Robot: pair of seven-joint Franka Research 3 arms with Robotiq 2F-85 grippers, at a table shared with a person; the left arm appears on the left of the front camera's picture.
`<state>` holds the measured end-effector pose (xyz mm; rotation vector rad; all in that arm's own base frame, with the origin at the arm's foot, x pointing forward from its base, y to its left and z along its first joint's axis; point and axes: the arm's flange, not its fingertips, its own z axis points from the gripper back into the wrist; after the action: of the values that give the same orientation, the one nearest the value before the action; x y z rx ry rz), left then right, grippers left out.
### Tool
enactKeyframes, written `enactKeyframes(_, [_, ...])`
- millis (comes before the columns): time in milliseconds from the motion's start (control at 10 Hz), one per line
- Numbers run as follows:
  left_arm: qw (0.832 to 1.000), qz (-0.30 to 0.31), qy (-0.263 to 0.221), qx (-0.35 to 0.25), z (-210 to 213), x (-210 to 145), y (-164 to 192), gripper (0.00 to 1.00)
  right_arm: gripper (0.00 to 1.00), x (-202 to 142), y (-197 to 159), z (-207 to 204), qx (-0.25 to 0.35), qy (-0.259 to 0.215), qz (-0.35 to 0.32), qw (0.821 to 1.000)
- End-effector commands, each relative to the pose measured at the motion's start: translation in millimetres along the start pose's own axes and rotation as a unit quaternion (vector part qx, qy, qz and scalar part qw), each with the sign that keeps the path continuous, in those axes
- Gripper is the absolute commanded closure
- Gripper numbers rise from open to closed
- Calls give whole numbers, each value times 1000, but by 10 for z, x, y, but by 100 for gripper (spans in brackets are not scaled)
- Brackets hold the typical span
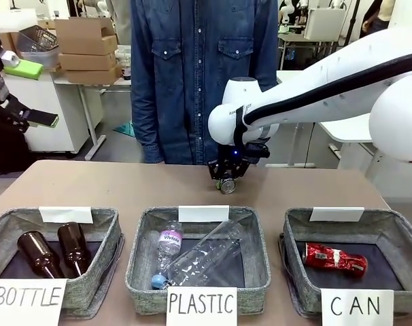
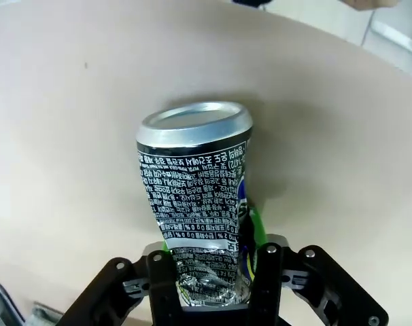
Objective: Sort the can waste into the basket.
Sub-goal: Pick up the can waste from the table and place it in the right Fabric basket.
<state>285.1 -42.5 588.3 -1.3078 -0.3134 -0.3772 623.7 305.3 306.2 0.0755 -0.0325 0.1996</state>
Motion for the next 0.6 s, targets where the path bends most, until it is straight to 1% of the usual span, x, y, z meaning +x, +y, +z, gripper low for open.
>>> enactKeyframes(0, [1000,-11,-4,-11,-6,6,-6,0,100,-22,-4,21,-16,7,-13,1000])
enactKeyframes(300, [1000,-11,-4,-11,-6,6,-6,0,100,-89,-83,93,-10,2,-10,1000])
enactKeyframes(400, [1000,-11,-4,-11,-6,6,-6,0,100,-206,-118,240,16,13,7,1000])
enactKeyframes(500, [1000,-11,-4,-11,-6,6,-6,0,100,-467,-126,552,37,20,24,999])
